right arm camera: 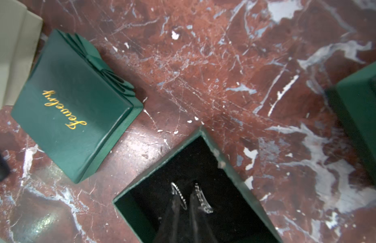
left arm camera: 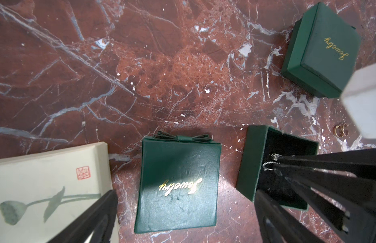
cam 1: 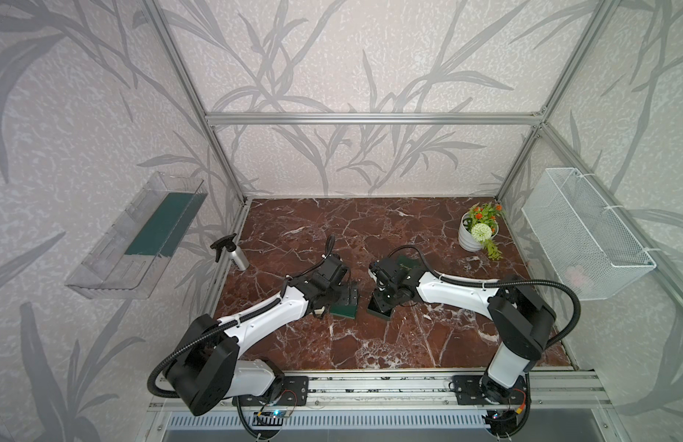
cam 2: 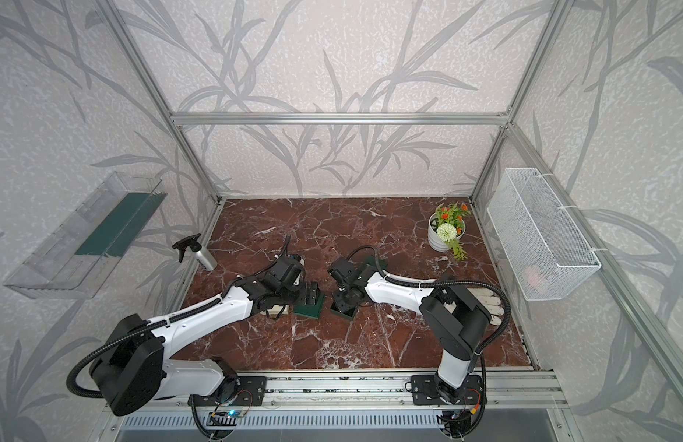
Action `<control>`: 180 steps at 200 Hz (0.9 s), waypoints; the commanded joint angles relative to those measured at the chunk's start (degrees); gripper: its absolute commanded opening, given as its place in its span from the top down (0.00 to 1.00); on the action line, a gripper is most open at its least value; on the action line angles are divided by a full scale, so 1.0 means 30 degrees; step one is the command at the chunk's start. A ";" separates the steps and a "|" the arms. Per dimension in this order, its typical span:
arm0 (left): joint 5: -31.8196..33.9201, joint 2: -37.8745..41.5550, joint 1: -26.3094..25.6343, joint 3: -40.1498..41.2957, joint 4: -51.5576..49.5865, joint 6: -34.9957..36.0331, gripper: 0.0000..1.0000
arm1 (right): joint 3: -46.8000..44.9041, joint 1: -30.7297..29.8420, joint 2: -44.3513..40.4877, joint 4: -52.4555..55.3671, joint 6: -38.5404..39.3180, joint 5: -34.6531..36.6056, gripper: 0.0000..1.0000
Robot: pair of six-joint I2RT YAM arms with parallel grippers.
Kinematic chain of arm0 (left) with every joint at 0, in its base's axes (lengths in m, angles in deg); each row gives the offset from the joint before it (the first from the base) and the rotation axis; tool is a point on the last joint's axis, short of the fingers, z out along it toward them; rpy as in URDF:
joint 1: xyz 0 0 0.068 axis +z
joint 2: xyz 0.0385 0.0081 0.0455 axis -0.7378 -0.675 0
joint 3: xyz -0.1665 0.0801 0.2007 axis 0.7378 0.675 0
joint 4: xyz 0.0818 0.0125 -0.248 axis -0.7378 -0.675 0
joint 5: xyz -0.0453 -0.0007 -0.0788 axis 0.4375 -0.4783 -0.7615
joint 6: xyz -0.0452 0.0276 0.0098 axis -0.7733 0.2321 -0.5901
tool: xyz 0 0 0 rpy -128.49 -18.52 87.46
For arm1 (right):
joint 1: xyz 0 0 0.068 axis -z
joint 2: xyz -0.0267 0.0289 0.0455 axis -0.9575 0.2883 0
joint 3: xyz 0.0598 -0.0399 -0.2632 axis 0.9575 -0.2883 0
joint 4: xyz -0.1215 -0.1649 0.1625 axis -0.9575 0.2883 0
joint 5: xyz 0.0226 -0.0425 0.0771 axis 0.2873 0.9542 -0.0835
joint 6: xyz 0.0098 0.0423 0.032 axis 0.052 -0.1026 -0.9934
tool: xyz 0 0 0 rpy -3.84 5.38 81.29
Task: Take the rings out of the lift-off lid box
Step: Take out the ring from the jewelry box.
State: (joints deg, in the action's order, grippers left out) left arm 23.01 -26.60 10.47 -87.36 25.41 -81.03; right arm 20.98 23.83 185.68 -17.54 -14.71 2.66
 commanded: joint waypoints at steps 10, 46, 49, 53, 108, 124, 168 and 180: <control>-0.0079 -0.0006 -0.0058 0.0190 0.0066 -0.0255 0.02 | 0.0045 -0.0054 -0.0070 -0.0160 -0.0600 0.0352 0.90; -0.0208 0.0002 -0.0069 0.0232 0.0193 -0.0305 0.02 | -0.0136 0.0096 -0.0485 -0.0495 -0.1106 -0.0075 0.96; -0.0224 -0.0005 -0.0059 0.0219 0.0206 -0.0289 0.02 | -0.0181 0.0140 -0.0560 -0.0537 -0.1137 -0.0161 0.96; -0.0240 -0.0006 -0.0063 0.0233 0.0254 -0.0298 0.02 | -0.0217 0.0165 -0.0639 -0.0580 -0.1211 -0.0236 0.96; -0.0607 -0.0467 -0.0065 0.0052 0.0560 -0.0253 0.02 | -0.0692 0.0239 -0.2094 -0.0623 -0.1898 0.0422 0.99; -0.0702 -0.0548 -0.0080 0.0011 0.0626 -0.0297 0.02 | -0.0870 0.0251 -0.2366 -0.0637 -0.1945 0.0688 0.98; -0.1001 -0.0594 -0.0081 -0.0127 0.0856 -0.0255 0.02 | -0.1554 0.0459 -0.3367 -0.0488 -0.2869 0.1841 1.00; -0.1034 -0.0541 -0.0066 -0.0118 0.0891 -0.0225 0.02 | -0.1925 0.1065 -0.3888 -0.0129 -0.3541 0.2094 1.00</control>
State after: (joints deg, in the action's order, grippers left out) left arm 20.26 -27.87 10.47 -87.36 27.62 -81.09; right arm 17.13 24.71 178.23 -19.74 -21.64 5.66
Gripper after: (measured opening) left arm 0.982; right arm 0.049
